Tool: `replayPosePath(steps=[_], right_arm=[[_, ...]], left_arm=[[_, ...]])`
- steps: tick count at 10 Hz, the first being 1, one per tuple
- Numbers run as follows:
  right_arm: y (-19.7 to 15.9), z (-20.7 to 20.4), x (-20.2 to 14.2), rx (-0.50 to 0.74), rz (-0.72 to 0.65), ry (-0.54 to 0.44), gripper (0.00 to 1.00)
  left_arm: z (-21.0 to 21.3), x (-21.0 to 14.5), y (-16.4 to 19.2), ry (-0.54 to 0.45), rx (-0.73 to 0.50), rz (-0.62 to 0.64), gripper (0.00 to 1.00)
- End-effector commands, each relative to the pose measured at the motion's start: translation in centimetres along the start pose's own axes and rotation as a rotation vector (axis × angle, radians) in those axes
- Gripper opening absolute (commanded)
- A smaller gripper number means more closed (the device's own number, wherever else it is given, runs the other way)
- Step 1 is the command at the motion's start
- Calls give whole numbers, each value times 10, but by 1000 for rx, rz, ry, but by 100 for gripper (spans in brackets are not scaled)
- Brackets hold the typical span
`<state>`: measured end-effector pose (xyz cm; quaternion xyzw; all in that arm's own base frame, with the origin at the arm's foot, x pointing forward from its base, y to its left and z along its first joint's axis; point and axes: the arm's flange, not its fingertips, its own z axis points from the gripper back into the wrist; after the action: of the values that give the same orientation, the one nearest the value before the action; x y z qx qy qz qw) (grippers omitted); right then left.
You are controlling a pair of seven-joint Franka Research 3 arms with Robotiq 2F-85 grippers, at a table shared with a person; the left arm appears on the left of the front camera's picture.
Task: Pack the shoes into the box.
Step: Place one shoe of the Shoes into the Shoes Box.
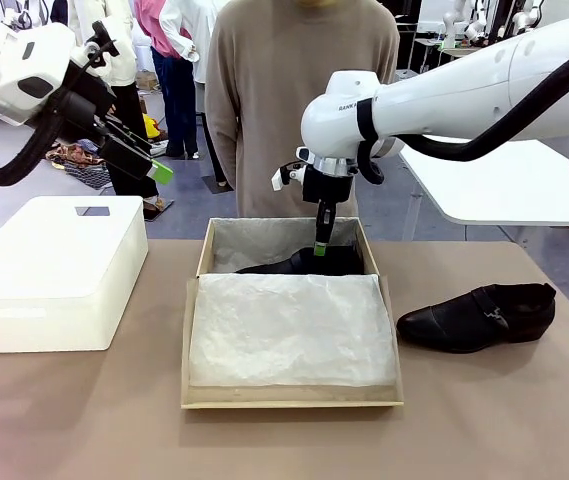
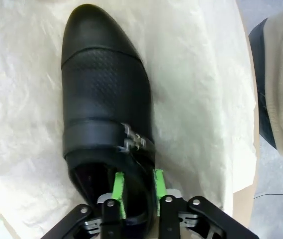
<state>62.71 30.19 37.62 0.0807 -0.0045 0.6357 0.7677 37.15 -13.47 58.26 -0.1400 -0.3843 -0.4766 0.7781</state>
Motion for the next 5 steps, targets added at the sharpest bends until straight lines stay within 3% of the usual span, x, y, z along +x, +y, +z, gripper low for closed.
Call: replayPosePath(steps=[1, 5], right_arm=[[0, 18, 5, 20, -23, -22, 100], [10, 40, 4, 20, -9, -19, 100]], left_arm=[[-1, -2, 2, -17, -17, -7, 100], [-1, -2, 2, -17, -17, -7, 100]])
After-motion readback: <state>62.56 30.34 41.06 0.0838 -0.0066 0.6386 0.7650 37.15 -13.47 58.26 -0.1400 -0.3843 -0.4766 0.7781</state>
